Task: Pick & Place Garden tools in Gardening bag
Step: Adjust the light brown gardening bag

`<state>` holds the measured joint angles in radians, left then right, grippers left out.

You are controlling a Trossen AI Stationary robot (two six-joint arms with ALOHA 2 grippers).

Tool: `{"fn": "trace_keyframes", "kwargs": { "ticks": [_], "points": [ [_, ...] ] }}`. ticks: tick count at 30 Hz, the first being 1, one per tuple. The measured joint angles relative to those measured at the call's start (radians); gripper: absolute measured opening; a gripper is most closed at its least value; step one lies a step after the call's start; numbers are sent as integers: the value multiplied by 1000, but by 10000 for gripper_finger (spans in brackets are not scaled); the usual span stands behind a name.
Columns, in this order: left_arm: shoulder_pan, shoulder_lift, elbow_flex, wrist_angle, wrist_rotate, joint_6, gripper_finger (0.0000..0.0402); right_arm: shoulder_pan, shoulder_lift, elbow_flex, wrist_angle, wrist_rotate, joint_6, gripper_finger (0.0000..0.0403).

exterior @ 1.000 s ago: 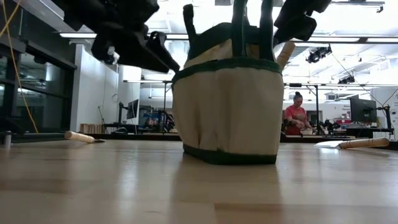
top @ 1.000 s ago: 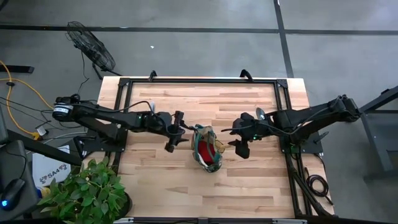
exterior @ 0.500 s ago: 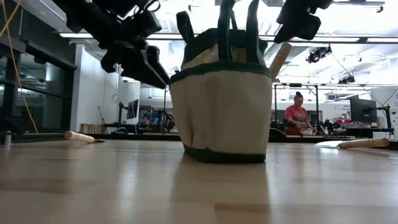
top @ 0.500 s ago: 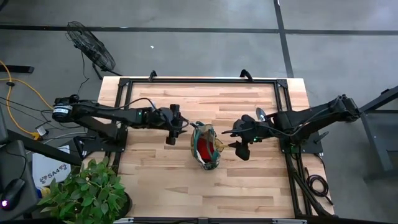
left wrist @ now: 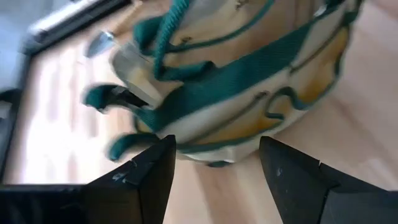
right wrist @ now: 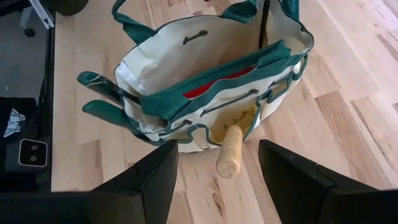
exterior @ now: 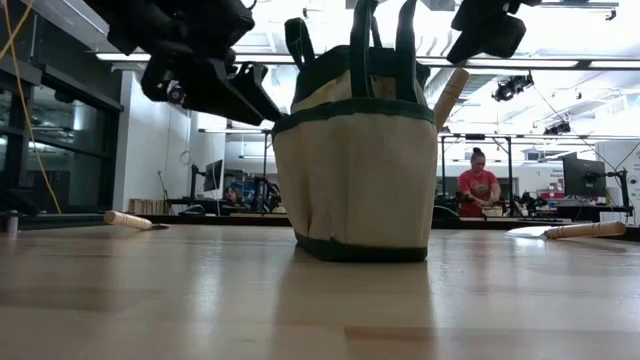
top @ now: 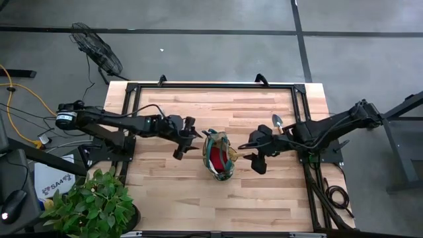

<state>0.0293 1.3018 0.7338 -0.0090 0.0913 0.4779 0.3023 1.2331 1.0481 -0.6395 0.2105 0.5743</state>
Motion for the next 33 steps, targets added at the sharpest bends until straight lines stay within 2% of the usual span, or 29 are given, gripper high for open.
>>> {"fn": "trace_keyframes", "kwargs": {
  "ticks": [6,9,16,27,33],
  "points": [
    [-62,0,0,62,-169,117,226,0,0,0,0,0,7,215],
    [-91,0,0,117,-199,154,226,-1,0,0,0,0,7,215],
    [-130,0,0,205,-210,209,226,-1,0,0,0,1,6,215],
    [-130,24,0,304,-129,288,226,-1,0,0,0,45,5,215],
    [-130,50,-1,322,-124,329,226,-1,0,0,0,45,2,215]
  ]
}}
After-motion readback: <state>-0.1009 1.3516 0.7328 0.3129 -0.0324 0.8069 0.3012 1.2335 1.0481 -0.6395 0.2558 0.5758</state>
